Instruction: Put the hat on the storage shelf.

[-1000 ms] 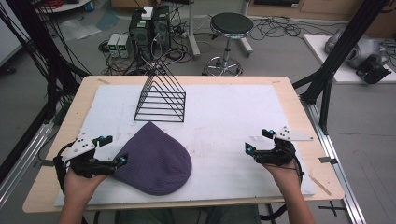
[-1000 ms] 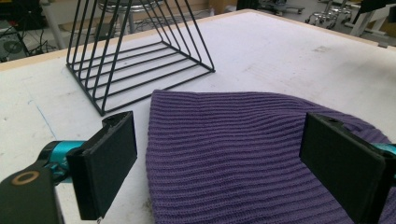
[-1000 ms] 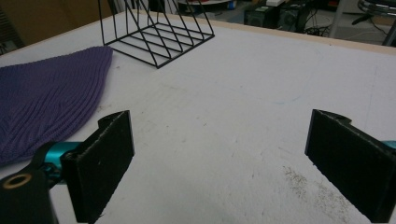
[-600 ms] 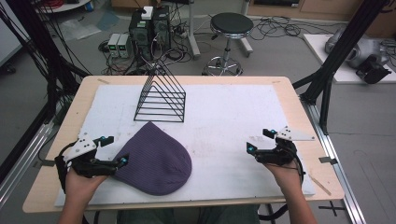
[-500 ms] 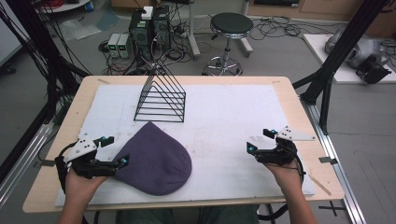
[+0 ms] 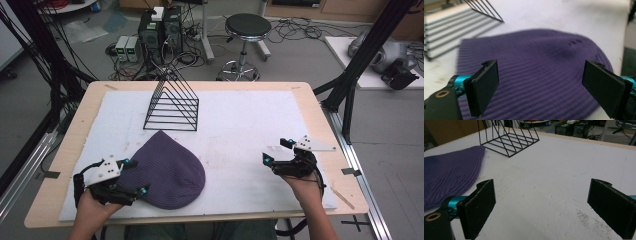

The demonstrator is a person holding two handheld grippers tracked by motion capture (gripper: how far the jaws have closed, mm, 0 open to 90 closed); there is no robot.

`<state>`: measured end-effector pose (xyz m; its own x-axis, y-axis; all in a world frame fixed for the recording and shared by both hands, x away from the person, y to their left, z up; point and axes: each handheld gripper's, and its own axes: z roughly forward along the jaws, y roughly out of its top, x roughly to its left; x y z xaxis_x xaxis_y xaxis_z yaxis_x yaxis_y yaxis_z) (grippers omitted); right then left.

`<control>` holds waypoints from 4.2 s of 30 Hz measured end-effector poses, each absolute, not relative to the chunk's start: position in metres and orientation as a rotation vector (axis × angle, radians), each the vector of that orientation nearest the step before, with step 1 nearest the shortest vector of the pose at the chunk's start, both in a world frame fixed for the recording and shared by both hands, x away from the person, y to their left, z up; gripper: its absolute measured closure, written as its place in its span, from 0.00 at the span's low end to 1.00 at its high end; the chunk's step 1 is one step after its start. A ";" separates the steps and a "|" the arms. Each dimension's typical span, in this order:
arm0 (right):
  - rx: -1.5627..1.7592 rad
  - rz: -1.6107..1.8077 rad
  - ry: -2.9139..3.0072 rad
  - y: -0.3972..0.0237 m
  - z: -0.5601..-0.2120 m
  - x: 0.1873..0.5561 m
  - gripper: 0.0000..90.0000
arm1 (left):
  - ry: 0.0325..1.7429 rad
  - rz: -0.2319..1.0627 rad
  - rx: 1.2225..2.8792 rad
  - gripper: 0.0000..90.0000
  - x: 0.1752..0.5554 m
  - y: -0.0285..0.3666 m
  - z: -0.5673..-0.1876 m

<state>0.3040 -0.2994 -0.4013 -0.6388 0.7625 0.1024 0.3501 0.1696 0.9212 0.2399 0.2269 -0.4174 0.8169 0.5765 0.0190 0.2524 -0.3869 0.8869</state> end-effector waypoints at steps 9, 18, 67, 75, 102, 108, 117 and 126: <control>1.060 1.469 2.066 -0.299 -0.402 0.305 0.08 | 0.501 0.328 2.159 0.21 0.234 0.202 -0.436; 1.054 1.466 2.078 -0.298 -0.403 0.305 0.08 | 0.435 0.297 2.249 0.39 0.233 0.195 -0.448; 0.832 1.547 2.260 -0.250 -0.408 0.301 0.08 | 0.463 0.219 1.761 0.88 0.288 0.172 -0.292; 0.694 1.598 2.295 -0.216 -0.406 0.299 0.08 | 0.457 0.252 1.753 0.88 0.300 0.159 -0.271; 0.534 1.874 2.111 -0.177 -0.377 0.309 0.84 | 0.515 0.218 1.755 0.88 0.311 0.172 -0.274; 0.487 1.878 2.109 -0.185 -0.353 0.317 0.87 | 0.522 0.206 1.735 0.88 0.312 0.180 -0.277; 0.465 1.778 2.195 -0.179 -0.310 0.339 0.87 | 0.543 0.204 1.658 0.87 0.321 0.195 -0.275; 0.407 1.700 2.210 -0.167 -0.263 0.355 0.87 | 0.536 0.233 1.605 0.87 0.333 0.207 -0.258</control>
